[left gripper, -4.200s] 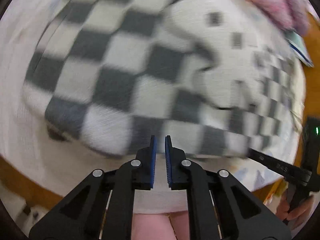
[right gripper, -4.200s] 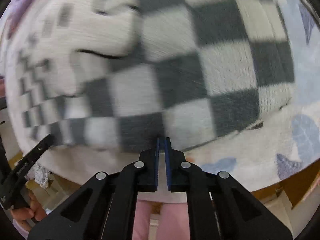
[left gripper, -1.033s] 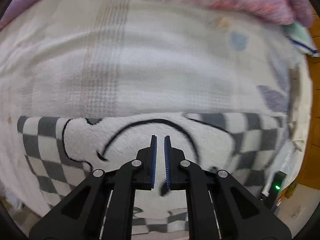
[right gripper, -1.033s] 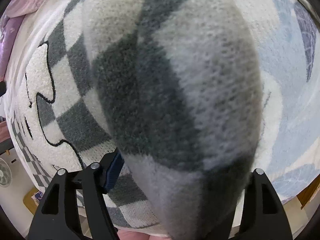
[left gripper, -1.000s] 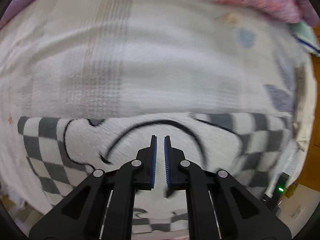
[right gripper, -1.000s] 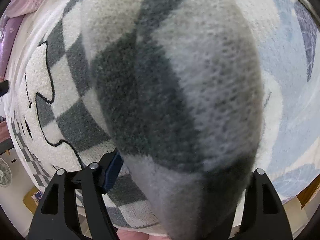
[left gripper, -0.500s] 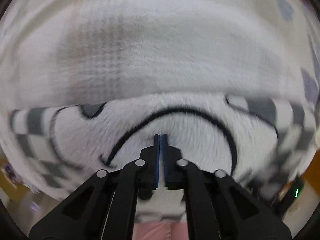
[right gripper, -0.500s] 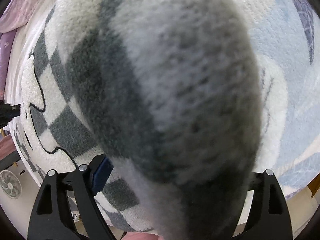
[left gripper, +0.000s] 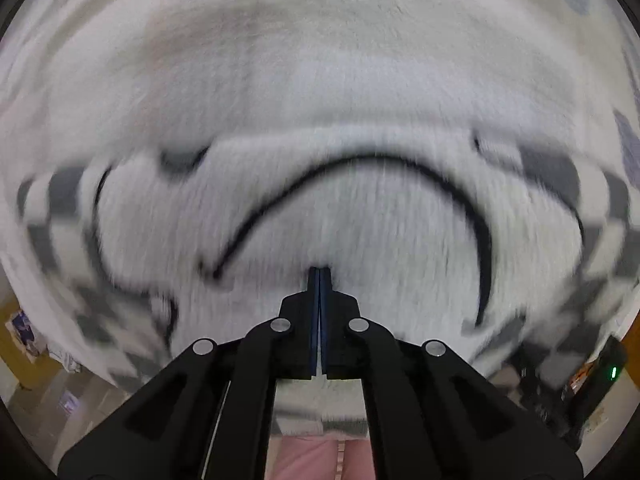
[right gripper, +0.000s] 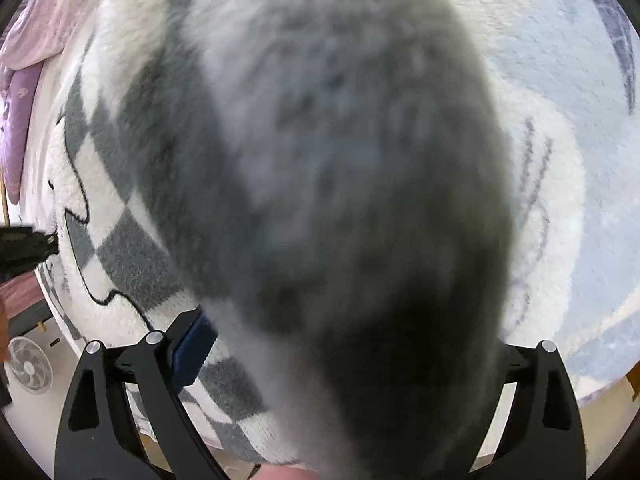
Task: Fold large clothes
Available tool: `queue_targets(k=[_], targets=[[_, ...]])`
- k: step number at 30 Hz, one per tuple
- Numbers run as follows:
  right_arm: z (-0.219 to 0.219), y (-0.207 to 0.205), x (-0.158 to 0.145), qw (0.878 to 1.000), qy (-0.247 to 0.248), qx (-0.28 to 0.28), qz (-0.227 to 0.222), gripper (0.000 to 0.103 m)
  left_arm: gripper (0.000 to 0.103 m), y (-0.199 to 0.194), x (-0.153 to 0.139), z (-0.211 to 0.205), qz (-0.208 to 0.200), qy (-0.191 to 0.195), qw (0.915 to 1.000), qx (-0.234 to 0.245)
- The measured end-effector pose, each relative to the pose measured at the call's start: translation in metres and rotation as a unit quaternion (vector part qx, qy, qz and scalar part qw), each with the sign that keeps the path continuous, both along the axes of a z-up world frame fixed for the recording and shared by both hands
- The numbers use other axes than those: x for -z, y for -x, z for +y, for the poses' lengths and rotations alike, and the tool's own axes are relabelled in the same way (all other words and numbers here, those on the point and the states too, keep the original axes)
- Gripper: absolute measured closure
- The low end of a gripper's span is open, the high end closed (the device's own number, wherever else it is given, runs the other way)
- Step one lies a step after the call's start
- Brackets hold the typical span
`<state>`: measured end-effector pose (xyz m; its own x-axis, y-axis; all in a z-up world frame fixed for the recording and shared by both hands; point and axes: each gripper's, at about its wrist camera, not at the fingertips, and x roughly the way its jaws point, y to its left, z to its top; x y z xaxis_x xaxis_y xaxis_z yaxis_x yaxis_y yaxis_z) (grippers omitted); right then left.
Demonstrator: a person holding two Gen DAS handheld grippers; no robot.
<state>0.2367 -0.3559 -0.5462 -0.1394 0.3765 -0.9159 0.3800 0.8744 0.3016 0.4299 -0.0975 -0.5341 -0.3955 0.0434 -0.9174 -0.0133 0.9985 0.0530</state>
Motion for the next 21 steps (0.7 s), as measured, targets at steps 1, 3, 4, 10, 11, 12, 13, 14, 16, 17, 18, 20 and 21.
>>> queue_targets(k=[1,3,4,10,11,12,13,14,16,17,18,20,21], targets=[[-0.001,0.000,0.000,1.000,0.000,0.002,0.008,0.015,0.103,0.010,-0.002,-0.003,0.011,-0.001,0.9999,0.005],[-0.002,-0.003,0.002,1.000,-0.001,0.008,0.023,0.012,0.103,0.013,0.010,-0.003,-0.007,-0.004,1.0000,0.004],[-0.002,-0.005,0.007,1.000,-0.003,0.009,0.024,0.010,0.103,0.012,0.019,-0.002,-0.010,-0.004,0.9999,-0.007],[-0.009,0.003,0.000,1.000,0.000,0.001,0.015,0.011,0.103,0.036,0.000,-0.003,0.015,0.011,0.9998,-0.008],[-0.009,0.003,0.000,1.000,0.002,0.004,0.019,0.011,0.103,0.043,0.003,-0.003,0.008,0.012,0.9999,-0.004],[-0.008,0.001,0.003,1.000,0.001,0.005,0.019,0.008,0.103,0.045,0.011,-0.001,-0.004,0.013,0.9998,-0.015],[-0.004,0.001,0.005,1.000,0.000,0.005,0.018,0.006,0.103,0.045,0.022,0.004,-0.011,0.016,0.9991,-0.039],[-0.003,0.001,0.009,1.000,-0.004,0.003,0.013,0.006,0.103,0.046,0.028,0.009,-0.010,0.020,0.9983,-0.055],[-0.001,-0.003,0.005,1.000,-0.008,0.004,0.010,0.007,0.103,0.047,0.019,0.015,-0.004,0.033,0.9985,-0.044],[-0.001,-0.001,0.001,1.000,-0.006,0.002,0.008,0.008,0.103,0.056,0.006,0.024,-0.006,0.039,0.9984,-0.040],[-0.002,0.011,0.001,1.000,-0.003,-0.003,0.010,0.009,0.103,0.072,0.000,0.030,0.018,0.044,0.9978,-0.046],[-0.002,0.021,0.005,1.000,-0.002,-0.008,0.020,0.007,0.103,0.108,0.012,0.033,0.022,0.058,0.9971,-0.045],[-0.002,0.019,0.008,1.000,-0.005,-0.006,0.020,0.006,0.103,0.134,0.041,0.035,0.044,0.043,0.9973,-0.040]])
